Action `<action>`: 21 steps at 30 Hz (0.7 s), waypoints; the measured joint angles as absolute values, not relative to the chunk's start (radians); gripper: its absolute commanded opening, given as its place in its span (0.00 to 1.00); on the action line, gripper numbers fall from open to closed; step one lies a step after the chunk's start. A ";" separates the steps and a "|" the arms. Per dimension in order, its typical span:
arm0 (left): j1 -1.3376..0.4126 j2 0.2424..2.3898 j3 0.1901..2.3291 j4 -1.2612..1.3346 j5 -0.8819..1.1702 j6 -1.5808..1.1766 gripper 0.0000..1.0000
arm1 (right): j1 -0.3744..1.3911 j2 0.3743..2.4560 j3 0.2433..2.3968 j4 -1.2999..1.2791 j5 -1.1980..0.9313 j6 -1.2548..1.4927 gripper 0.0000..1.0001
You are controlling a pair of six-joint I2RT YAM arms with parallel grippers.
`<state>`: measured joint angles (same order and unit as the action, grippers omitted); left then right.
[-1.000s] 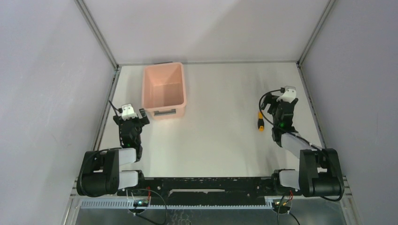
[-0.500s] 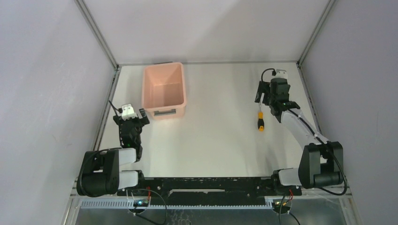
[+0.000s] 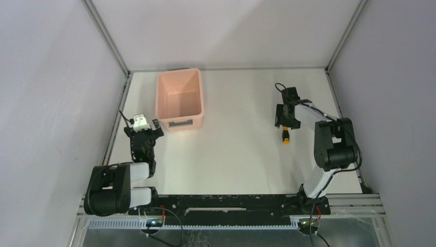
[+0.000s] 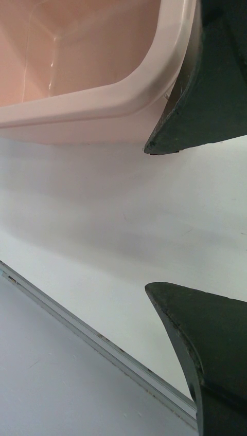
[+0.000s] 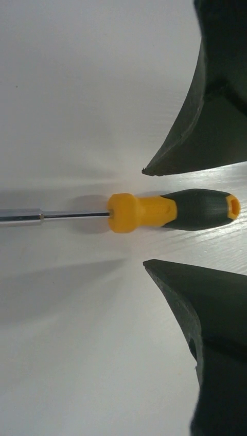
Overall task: Put the screwdriver in the bin
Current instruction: Pick up the screwdriver from the center of the board.
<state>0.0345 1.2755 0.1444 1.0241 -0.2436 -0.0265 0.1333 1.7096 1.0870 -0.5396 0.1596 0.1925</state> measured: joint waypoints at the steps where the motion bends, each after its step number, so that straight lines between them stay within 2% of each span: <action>1: 0.035 1.275 0.144 1.024 -0.244 -0.027 0.98 | 0.133 1.734 1.099 -0.549 0.163 0.193 0.64; 12: 0.035 1.275 0.144 1.024 -0.244 -0.027 0.98 | 0.112 1.824 1.155 -0.572 0.164 0.200 0.38; 19: 0.035 1.275 0.144 1.024 -0.244 -0.027 0.98 | 0.086 1.839 1.172 -0.572 0.139 0.204 0.29; 21: 0.035 1.275 0.144 1.024 -0.244 -0.027 0.98 | 0.082 1.842 1.176 -0.570 0.134 0.203 0.23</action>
<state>0.0345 1.2755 0.1444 1.0241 -0.2436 -0.0265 0.0818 1.8423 1.1755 -0.5705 0.1341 0.2031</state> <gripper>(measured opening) 0.983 0.368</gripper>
